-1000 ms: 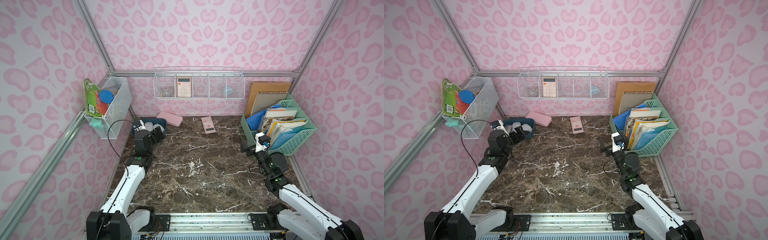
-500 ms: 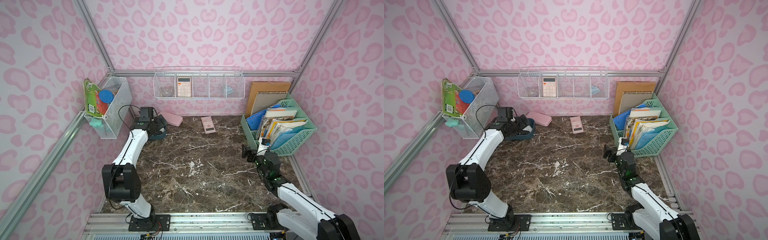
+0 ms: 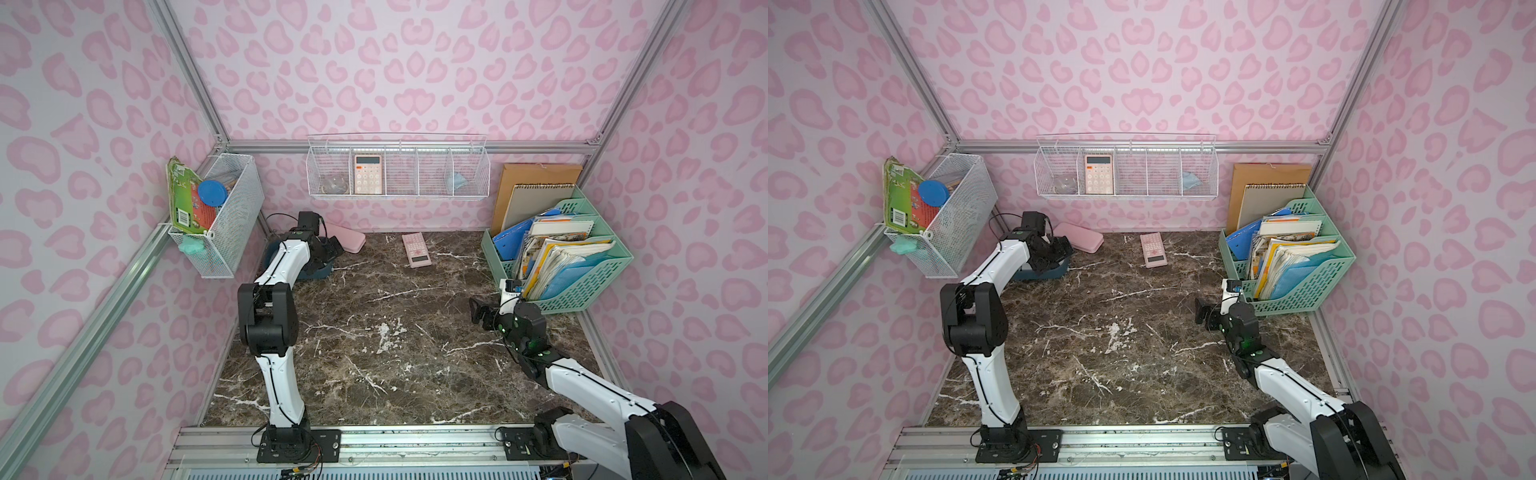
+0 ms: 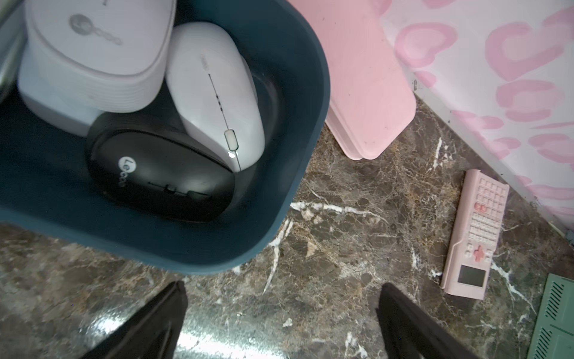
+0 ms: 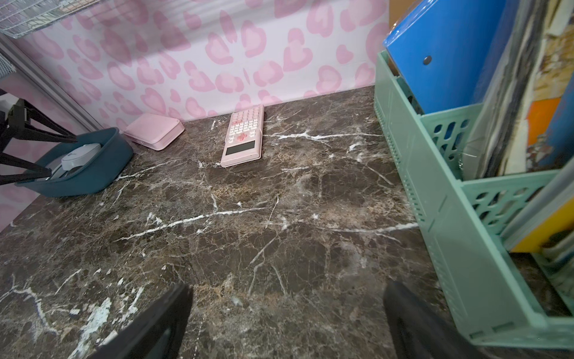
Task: Take out the mouse from the storage box
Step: Move the storage box to the center of the board.
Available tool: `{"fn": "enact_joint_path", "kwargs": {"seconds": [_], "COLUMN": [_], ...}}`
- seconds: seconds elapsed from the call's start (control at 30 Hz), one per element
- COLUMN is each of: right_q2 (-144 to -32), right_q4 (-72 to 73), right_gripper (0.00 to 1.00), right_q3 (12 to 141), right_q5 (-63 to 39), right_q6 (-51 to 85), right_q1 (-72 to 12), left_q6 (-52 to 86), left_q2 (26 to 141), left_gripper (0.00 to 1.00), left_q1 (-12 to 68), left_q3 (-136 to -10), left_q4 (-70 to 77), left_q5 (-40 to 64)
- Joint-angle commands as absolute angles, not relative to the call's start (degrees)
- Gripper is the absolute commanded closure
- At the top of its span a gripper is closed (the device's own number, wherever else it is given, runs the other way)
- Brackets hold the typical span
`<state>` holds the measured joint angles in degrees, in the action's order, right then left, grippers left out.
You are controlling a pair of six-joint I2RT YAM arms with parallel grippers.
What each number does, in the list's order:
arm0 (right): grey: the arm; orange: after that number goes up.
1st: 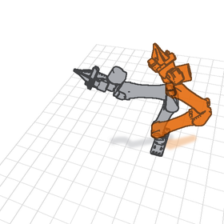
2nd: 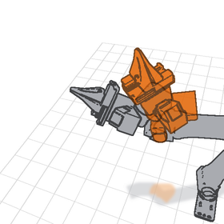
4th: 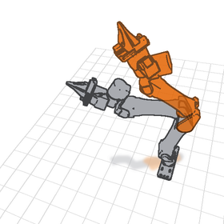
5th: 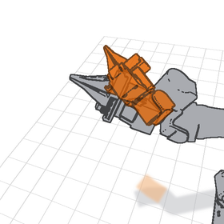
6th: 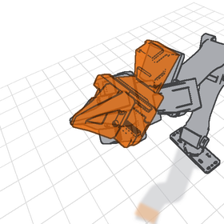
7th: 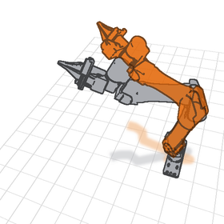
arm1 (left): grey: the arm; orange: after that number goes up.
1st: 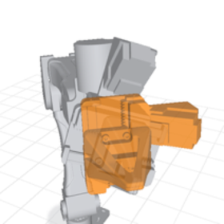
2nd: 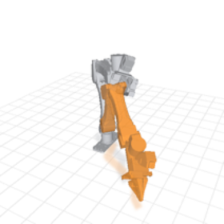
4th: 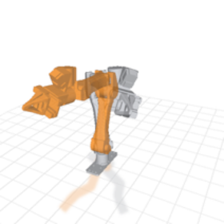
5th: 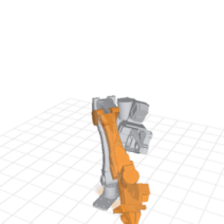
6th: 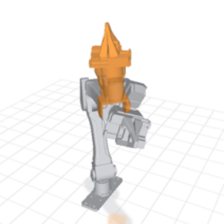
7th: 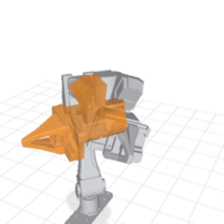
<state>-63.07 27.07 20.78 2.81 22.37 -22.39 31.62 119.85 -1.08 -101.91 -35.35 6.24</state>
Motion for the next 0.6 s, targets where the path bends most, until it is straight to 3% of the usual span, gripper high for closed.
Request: {"fn": "enact_joint_path", "kwargs": {"seconds": [0.0, 0.57], "right_q2": [-63.61, -65.13], "right_q4": [28.45, 27.74], "right_gripper": [0.00, 0.00], "right_q3": [21.39, 22.23], "right_q5": [3.08, 3.08], "right_q6": [21.97, 21.61], "right_q1": [-22.76, -23.05], "left_q6": [30.26, 25.81], "left_q2": [121.96, 127.71], "left_gripper": [0.01, 0.02], "left_q1": [-1.18, -1.06], "left_q3": [-103.77, -108.43], "left_q4": [-36.25, -36.34], "left_q5": [8.13, 14.64]}}
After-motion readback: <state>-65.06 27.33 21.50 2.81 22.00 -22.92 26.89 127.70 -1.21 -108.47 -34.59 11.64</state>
